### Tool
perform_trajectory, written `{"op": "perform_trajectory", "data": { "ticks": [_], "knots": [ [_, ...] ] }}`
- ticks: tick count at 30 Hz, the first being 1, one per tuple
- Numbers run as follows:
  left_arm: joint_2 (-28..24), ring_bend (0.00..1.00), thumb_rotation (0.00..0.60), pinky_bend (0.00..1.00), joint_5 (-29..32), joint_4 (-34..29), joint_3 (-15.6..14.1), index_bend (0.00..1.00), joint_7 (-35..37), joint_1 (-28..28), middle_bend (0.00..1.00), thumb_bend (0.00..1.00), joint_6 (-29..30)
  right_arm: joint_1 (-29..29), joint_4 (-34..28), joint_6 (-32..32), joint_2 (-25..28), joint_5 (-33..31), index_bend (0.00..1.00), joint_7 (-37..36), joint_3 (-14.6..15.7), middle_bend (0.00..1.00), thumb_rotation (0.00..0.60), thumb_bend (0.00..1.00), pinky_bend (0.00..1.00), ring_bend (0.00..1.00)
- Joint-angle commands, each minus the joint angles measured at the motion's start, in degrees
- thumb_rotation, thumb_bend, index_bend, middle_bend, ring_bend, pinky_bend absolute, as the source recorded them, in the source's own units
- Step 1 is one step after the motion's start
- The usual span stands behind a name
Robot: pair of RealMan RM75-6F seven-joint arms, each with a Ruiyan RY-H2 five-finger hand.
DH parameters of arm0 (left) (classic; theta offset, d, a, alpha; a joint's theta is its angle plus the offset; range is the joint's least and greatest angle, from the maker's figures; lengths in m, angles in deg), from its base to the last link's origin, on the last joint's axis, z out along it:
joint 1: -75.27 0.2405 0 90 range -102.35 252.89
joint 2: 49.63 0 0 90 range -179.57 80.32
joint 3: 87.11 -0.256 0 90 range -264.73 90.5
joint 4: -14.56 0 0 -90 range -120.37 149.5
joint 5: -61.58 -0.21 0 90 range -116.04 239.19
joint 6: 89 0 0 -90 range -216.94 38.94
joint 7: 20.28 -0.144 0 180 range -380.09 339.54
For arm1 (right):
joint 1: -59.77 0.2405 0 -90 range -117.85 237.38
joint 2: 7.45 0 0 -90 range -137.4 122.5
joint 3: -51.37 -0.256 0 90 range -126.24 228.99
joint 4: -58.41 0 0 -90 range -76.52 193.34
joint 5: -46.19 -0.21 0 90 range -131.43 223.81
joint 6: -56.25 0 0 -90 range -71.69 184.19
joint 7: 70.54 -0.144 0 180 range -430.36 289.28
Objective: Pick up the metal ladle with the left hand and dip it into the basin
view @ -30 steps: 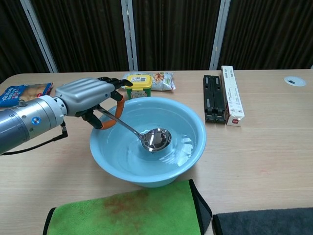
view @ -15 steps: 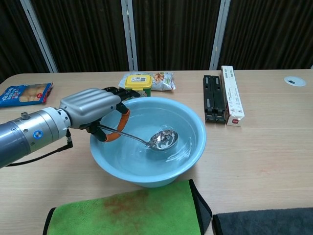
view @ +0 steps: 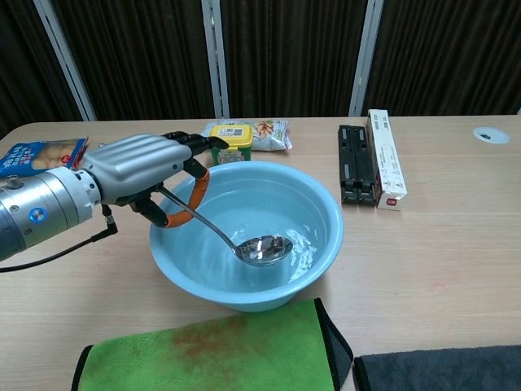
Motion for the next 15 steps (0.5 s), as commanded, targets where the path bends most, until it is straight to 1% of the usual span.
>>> {"op": "perform_trajectory", "data": {
  "ticks": [1, 9, 15],
  "knots": [
    [-1.02, 0.00, 0.600, 0.00, -0.31, -1.58, -0.05, 0.60, -0.47, 0.30, 0.00, 0.40, 0.81, 0.03, -0.02, -0.09, -0.02, 0.04, 0.00, 0.06, 0.03, 0.00, 0.600, 0.00, 0.00, 0.00],
    [-4.81, 0.00, 0.600, 0.00, -1.20, -7.00, 0.08, 0.60, -1.88, 0.87, 0.00, 0.40, 2.64, 0.03, -0.04, -0.06, -0.11, 0.04, 0.00, 0.23, -0.04, 0.00, 0.600, 0.00, 0.00, 0.00],
    [-8.24, 0.00, 0.600, 0.00, -0.40, -11.33, 0.07, 0.60, -5.44, 1.40, 0.00, 0.40, 3.10, -0.30, -0.59, 0.70, -0.20, 0.84, 0.00, 0.61, 0.25, 0.00, 0.600, 0.00, 0.00, 0.00]
  ]
}}
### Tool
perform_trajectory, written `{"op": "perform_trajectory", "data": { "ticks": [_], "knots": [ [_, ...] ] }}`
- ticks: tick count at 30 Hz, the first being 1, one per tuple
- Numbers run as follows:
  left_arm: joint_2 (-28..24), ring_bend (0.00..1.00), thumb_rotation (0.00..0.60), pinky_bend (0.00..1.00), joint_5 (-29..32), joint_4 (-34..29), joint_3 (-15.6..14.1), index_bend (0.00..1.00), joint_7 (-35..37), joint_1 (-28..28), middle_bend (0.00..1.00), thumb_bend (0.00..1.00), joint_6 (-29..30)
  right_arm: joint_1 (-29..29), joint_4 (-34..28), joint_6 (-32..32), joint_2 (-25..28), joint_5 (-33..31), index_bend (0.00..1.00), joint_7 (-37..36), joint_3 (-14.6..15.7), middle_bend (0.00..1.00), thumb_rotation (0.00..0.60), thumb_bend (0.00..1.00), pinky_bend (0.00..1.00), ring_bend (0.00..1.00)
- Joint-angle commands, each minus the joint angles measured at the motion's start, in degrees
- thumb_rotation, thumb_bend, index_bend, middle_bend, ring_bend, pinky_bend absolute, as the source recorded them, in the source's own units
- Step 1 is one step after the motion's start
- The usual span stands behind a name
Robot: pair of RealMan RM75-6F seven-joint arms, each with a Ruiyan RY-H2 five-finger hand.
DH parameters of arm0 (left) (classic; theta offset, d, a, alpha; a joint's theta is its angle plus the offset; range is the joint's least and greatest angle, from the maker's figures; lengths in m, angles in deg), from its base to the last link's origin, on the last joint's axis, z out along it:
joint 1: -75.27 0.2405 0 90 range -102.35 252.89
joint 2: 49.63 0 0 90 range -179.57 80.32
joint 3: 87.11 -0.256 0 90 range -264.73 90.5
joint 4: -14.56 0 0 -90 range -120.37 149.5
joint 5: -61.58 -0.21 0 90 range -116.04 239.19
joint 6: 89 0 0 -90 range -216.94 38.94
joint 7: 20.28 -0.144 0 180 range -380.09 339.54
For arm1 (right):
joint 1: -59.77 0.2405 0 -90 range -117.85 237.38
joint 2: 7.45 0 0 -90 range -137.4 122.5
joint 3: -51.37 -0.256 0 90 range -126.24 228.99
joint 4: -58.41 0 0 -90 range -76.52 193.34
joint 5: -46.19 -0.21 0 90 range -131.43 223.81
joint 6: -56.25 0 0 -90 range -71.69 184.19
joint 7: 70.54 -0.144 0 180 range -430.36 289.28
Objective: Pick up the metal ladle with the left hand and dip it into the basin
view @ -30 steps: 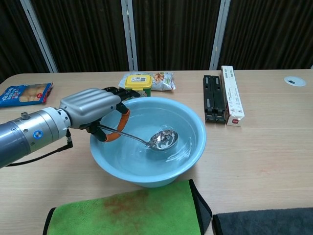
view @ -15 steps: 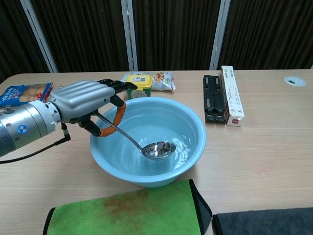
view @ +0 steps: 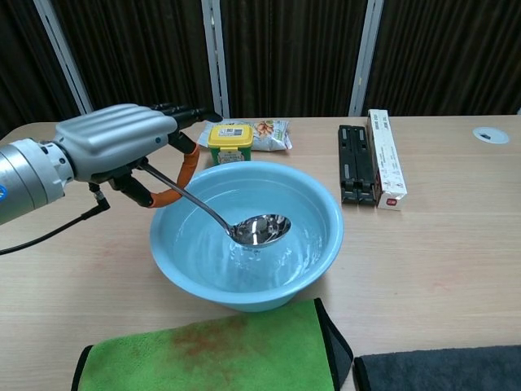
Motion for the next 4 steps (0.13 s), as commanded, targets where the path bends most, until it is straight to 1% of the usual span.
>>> {"op": "perform_trajectory", "data": {
  "ticks": [1, 4],
  "knots": [
    [-1.81, 0.00, 0.600, 0.00, 0.71, -1.99, 0.00, 0.60, -1.95, 0.37, 0.00, 0.40, 0.18, -0.10, -0.27, 0.09, -0.04, 0.09, 0.00, 0.17, 0.10, 0.00, 0.600, 0.00, 0.00, 0.00],
    [-3.13, 0.00, 0.600, 0.00, 1.19, -3.28, 0.01, 0.60, -3.24, 0.72, 0.00, 0.40, 0.51, -0.13, -0.52, 0.01, -0.12, 0.12, 0.00, 0.59, 0.20, 0.00, 0.600, 0.00, 0.00, 0.00]
  ]
}}
